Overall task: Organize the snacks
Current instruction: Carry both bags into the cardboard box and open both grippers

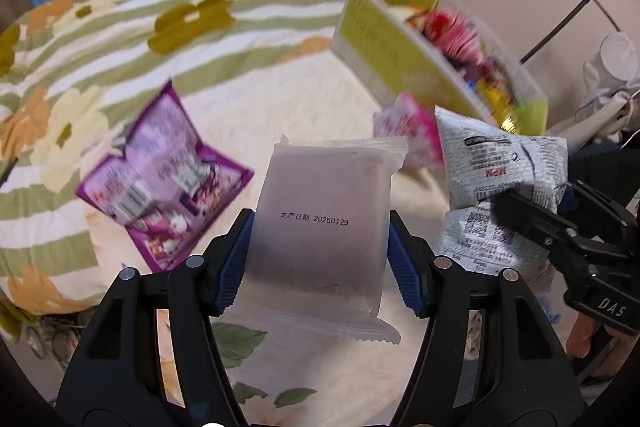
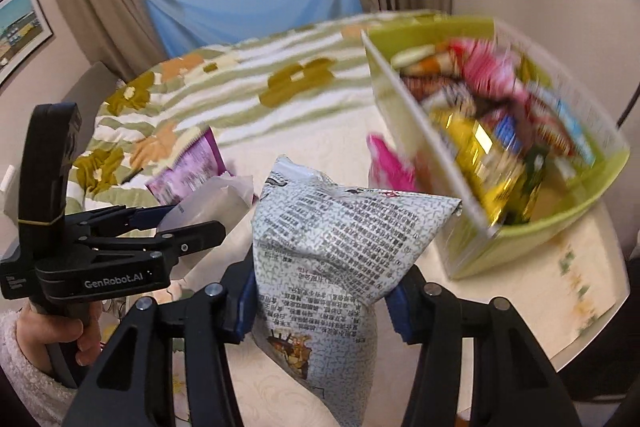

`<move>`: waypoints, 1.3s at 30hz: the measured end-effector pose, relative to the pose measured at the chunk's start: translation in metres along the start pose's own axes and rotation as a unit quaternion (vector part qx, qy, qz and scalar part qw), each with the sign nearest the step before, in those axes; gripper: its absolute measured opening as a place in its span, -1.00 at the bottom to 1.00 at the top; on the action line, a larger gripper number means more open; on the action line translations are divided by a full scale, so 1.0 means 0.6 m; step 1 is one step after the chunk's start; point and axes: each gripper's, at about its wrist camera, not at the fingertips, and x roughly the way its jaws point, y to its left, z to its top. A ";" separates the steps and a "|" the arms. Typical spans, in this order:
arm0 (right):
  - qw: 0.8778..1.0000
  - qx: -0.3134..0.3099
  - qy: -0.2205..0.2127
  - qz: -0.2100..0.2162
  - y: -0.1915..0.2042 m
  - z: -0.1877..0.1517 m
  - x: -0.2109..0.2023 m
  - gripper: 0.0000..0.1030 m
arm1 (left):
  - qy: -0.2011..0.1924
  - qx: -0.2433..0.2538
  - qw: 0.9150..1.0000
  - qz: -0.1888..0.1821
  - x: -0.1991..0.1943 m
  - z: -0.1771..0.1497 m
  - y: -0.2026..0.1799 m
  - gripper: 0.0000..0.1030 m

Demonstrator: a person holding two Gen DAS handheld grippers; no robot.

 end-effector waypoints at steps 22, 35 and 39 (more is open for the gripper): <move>0.996 -0.041 -0.070 0.021 -0.334 0.186 -0.138 -0.05 | -0.070 -0.036 0.997 -0.011 0.072 0.235 -0.307 0.18; 0.993 -0.075 -0.046 0.077 -0.423 0.212 -0.108 -0.05 | -0.079 -0.093 0.989 0.086 0.111 0.208 -0.349 0.94; 0.990 -0.091 -0.034 0.105 -0.417 0.222 -0.092 -0.05 | -0.086 -0.112 0.983 0.119 0.100 0.182 -0.335 0.94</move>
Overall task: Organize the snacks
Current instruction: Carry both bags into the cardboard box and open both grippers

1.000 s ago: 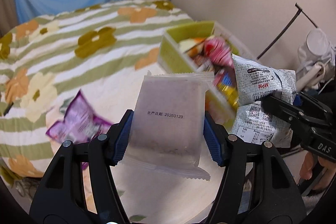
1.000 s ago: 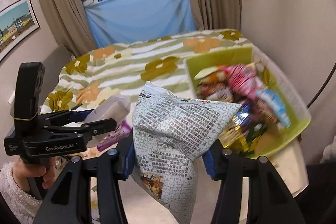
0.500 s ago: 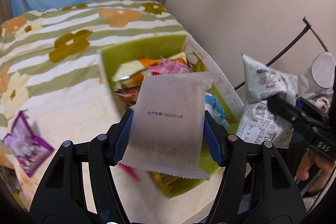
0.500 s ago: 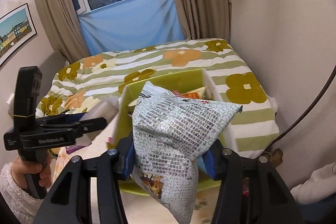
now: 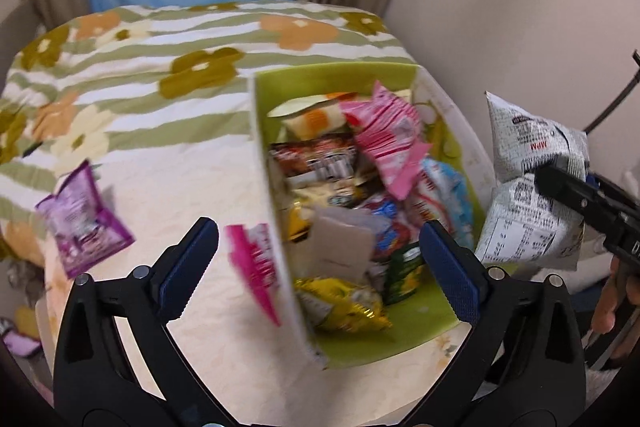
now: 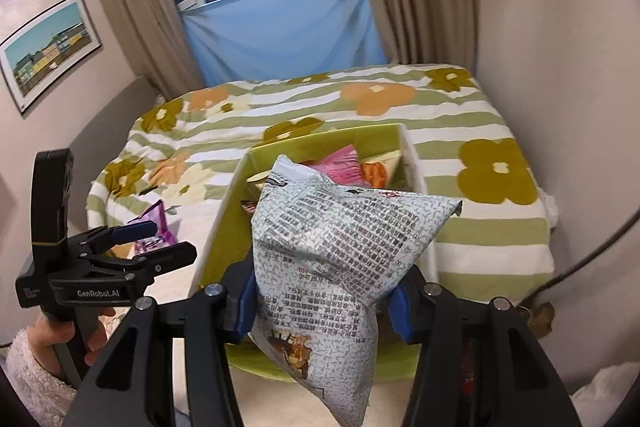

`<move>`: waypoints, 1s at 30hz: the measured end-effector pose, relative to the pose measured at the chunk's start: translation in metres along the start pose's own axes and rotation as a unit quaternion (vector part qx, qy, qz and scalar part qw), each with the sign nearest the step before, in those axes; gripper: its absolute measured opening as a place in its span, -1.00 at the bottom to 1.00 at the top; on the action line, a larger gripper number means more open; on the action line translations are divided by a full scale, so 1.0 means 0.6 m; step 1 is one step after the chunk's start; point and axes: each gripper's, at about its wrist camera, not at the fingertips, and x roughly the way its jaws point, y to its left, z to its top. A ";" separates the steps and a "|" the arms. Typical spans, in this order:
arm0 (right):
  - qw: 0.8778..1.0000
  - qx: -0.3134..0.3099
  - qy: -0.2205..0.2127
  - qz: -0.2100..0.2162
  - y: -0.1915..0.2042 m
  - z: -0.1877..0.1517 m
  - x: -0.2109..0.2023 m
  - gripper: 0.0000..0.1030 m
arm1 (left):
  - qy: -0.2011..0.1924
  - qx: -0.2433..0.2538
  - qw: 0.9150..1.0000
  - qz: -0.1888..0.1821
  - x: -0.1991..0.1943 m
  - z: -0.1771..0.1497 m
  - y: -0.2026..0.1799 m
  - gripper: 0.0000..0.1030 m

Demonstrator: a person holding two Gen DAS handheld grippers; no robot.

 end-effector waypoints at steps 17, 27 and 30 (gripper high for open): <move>0.995 -0.080 0.039 0.039 0.052 -0.005 0.079 0.96 | 0.009 -0.047 0.997 0.063 -0.031 -0.045 0.064 0.94; 0.997 -0.069 0.034 0.028 0.052 -0.027 0.061 0.98 | 0.004 -0.062 0.996 0.065 -0.061 -0.081 0.085 0.94; 0.996 -0.073 0.034 0.026 0.060 -0.027 0.054 0.98 | -0.005 -0.065 0.995 0.073 -0.078 -0.083 0.093 0.94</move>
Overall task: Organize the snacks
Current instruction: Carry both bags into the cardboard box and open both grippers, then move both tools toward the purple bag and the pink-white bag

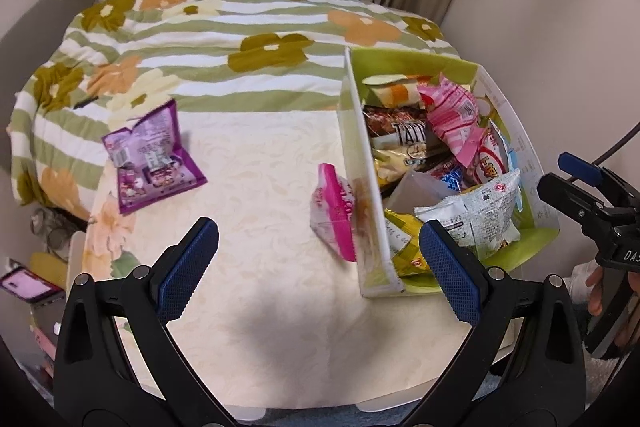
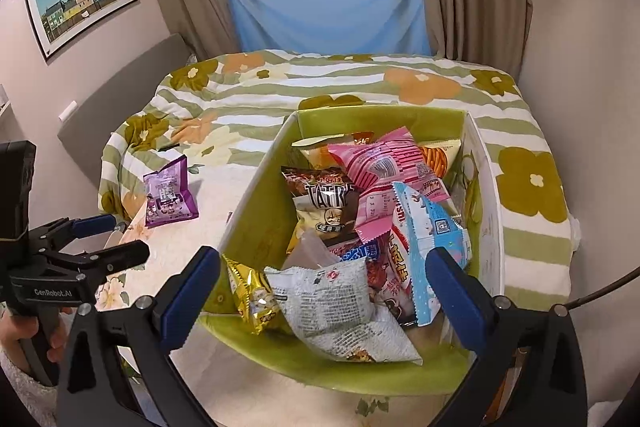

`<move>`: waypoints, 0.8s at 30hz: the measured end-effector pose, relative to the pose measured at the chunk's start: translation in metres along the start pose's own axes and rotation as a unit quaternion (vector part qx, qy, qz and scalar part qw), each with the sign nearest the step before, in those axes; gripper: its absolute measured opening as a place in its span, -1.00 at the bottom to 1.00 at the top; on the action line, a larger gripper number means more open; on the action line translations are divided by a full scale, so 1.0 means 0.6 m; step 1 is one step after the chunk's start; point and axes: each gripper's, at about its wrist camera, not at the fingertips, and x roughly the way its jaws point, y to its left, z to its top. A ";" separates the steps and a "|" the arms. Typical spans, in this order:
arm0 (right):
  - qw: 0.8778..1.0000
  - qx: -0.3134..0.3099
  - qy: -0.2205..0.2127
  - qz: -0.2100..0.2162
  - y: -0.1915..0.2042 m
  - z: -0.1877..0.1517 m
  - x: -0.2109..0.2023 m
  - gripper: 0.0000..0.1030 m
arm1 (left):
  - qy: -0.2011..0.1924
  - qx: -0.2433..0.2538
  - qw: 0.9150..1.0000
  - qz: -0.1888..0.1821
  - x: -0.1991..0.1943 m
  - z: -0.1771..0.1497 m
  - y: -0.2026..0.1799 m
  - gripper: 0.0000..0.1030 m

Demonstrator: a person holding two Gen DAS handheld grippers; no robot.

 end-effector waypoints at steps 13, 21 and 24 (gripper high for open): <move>0.999 -0.019 -0.027 -0.013 0.102 0.016 -0.018 0.99 | -0.032 -0.044 0.998 0.019 -0.058 0.004 0.155 0.94; 0.999 -0.040 -0.021 -0.009 0.235 0.025 0.033 0.99 | -0.012 -0.041 0.999 0.002 -0.043 0.029 0.274 0.94; 0.999 -0.031 -0.014 -0.014 0.272 0.025 0.064 0.99 | -0.002 -0.039 0.999 -0.011 -0.029 0.039 0.320 0.94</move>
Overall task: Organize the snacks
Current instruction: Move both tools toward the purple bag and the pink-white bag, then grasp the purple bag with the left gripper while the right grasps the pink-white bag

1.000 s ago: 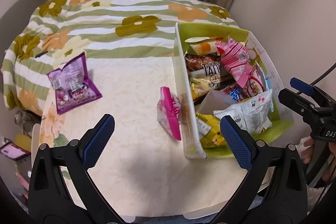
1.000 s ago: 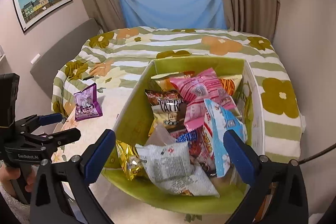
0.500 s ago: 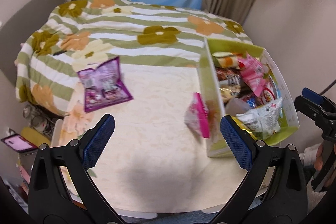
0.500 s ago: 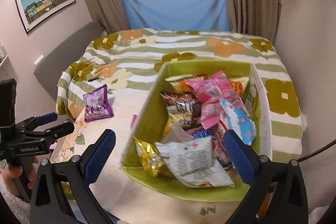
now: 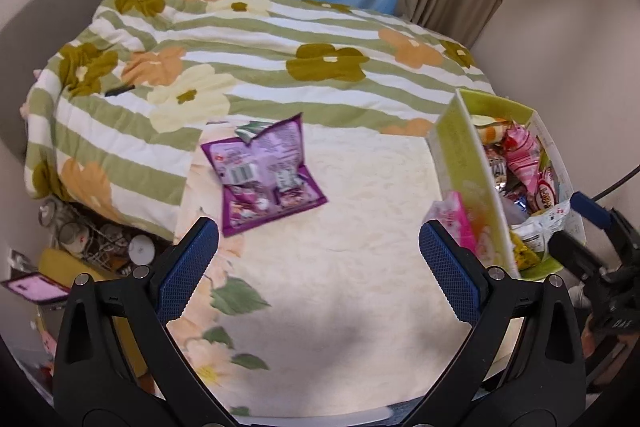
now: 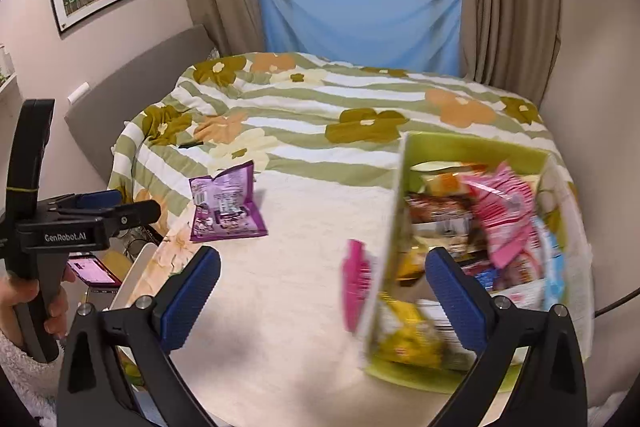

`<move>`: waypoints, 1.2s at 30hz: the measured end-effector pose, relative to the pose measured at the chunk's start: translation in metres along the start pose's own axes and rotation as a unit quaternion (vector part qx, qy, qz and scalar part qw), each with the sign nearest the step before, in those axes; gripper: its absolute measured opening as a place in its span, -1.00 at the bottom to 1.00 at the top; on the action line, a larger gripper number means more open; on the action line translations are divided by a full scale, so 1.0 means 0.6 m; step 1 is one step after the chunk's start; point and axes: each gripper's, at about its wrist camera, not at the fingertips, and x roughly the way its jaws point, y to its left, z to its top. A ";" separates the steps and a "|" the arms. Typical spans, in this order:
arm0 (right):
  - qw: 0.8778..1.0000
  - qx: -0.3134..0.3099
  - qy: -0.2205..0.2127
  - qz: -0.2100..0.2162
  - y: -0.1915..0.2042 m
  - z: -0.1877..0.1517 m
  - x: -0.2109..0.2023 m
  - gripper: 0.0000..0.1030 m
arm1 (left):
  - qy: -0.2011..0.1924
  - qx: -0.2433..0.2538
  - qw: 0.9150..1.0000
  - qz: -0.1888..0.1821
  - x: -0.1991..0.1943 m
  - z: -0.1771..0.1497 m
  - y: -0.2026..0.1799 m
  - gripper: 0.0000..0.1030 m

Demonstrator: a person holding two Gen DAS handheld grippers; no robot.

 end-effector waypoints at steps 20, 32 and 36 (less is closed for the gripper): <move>0.967 0.060 -0.004 -0.249 0.108 -0.046 0.175 0.98 | 0.089 -0.010 0.994 -0.065 0.219 0.046 0.179 0.94; 0.938 0.067 0.023 -0.338 0.086 -0.077 0.279 0.97 | 0.118 -0.025 0.991 -0.064 0.323 0.045 0.183 0.94; 0.923 0.059 0.020 -0.379 0.082 -0.074 0.297 0.97 | 0.127 -0.022 0.989 -0.065 0.347 0.044 0.176 0.94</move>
